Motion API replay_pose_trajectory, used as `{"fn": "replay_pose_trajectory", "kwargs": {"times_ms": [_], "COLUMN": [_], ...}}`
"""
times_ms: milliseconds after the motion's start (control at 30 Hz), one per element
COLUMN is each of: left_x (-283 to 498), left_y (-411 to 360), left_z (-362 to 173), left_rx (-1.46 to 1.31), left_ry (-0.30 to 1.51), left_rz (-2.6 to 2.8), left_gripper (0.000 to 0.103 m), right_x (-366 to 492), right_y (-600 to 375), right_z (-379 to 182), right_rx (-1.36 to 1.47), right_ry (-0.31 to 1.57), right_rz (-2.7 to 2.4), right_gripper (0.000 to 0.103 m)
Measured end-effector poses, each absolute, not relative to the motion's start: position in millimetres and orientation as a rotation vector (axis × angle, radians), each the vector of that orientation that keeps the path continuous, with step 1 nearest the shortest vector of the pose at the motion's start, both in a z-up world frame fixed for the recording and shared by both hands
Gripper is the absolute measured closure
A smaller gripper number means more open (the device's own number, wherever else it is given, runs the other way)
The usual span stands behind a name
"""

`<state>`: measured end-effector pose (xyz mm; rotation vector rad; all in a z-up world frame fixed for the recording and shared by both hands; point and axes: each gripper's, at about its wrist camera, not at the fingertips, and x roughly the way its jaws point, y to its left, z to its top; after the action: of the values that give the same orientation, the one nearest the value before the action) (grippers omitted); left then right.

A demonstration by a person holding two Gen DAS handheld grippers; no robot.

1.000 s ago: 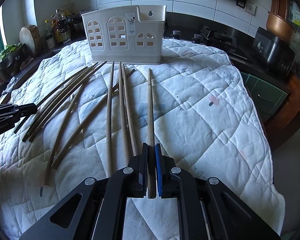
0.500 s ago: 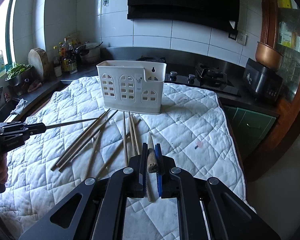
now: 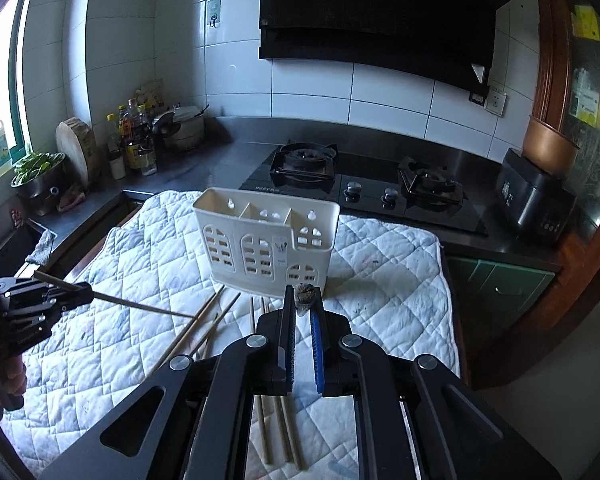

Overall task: Organize utensils
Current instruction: 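Lift the chopstick with the right gripper and carry it over the white caddy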

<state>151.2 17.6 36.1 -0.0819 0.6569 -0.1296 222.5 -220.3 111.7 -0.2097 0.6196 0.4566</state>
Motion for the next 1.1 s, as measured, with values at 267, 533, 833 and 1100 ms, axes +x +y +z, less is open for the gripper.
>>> {"fn": "replay_pose_trajectory", "kwargs": {"times_ms": [267, 533, 833, 1100], "left_x": [176, 187, 214, 275], "left_y": [19, 19, 12, 15], "left_z": [71, 120, 185, 173], "left_rx": [-0.03, -0.001, 0.039, -0.023], "left_ry": [0.638, 0.57, 0.401, 0.456], "left_rz": [-0.167, -0.204, -0.153, -0.106], "left_gripper": [0.098, 0.098, 0.098, 0.098], "right_x": [286, 308, 327, 345], "right_y": [-199, -182, -175, -162], "right_z": [161, 180, 182, 150], "right_rx": [-0.205, -0.217, -0.188, -0.214], "right_ry": [0.661, 0.645, 0.626, 0.706], "right_rz": [0.428, 0.407, 0.414, 0.414], "right_gripper": [0.096, 0.096, 0.096, 0.096]}}
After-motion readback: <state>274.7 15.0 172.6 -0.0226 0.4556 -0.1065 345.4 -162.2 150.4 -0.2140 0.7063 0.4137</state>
